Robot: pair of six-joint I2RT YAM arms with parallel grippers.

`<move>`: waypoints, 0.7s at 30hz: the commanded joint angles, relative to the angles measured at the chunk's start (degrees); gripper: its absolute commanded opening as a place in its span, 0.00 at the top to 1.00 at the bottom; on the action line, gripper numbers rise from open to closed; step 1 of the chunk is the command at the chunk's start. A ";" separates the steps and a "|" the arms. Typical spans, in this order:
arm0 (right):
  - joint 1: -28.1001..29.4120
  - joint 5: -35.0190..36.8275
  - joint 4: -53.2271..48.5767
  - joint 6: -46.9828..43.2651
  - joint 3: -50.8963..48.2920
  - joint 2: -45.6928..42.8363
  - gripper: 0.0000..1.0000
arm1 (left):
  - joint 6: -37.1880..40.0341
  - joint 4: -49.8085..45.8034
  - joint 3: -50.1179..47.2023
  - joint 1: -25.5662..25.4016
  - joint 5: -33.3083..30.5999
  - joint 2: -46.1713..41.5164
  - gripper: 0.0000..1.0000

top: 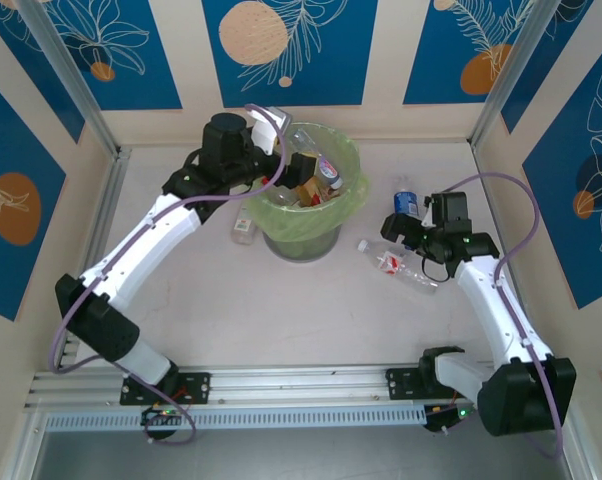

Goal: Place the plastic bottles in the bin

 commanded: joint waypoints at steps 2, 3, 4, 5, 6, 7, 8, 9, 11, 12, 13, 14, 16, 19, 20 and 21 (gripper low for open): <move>-2.16 -0.04 1.18 2.46 -1.76 3.07 0.01 | -4.71 4.62 -5.30 -0.59 -5.02 -5.67 0.00; -2.29 0.80 1.46 2.44 -1.88 3.75 0.01 | -5.73 4.83 -6.75 -0.60 -6.95 -6.92 0.00; -2.43 1.36 1.56 2.23 -1.84 4.34 0.01 | -6.46 4.55 -7.83 -0.61 -8.62 -8.00 0.00; -2.60 2.05 1.72 2.09 -1.84 4.90 0.01 | -7.24 4.27 -9.38 -0.61 -10.69 -9.44 0.00; -2.84 2.48 1.88 1.88 -1.89 5.51 0.01 | -8.21 4.33 -11.22 -0.60 -12.81 -11.03 0.00; -3.08 2.52 2.20 1.48 -1.88 6.02 0.01 | -9.06 4.47 -13.04 -0.54 -14.83 -12.50 0.00; -3.45 2.10 2.66 0.70 -1.90 6.79 0.01 | -9.96 4.64 -15.15 -0.51 -17.09 -14.36 0.00; -3.99 1.60 2.62 0.22 -1.64 7.73 0.01 | -10.94 4.65 -17.12 -0.49 -19.48 -16.06 0.00; -4.85 1.28 2.43 -0.32 -1.11 9.47 0.01 | -12.77 3.99 -20.15 -0.33 -24.48 -18.80 0.00; -5.11 1.11 2.43 -0.66 -1.01 10.24 0.01 | -13.64 3.28 -21.30 -0.28 -27.16 -20.05 0.00; -5.28 1.04 2.57 -1.23 -0.96 10.84 0.01 | -14.53 2.63 -22.08 -0.26 -29.20 -20.91 0.00; -5.35 1.05 2.82 -1.72 -0.92 11.54 0.01 | -15.66 1.76 -23.02 -0.03 -31.65 -21.81 0.00; -5.61 1.11 3.02 -2.43 -0.83 12.61 0.01 | -17.75 0.53 -24.76 0.29 -34.57 -22.87 0.00; -6.03 1.37 2.70 -3.30 -0.39 14.42 0.01 | -20.52 -0.99 -26.80 0.62 -37.01 -23.90 0.00; -6.22 1.39 2.54 -3.52 -0.15 15.09 0.01 | -21.46 -1.78 -27.22 0.77 -37.80 -24.03 0.00; -6.46 1.15 2.52 -3.85 -0.05 15.76 0.01 | -22.04 -2.46 -27.62 0.82 -38.46 -24.11 0.00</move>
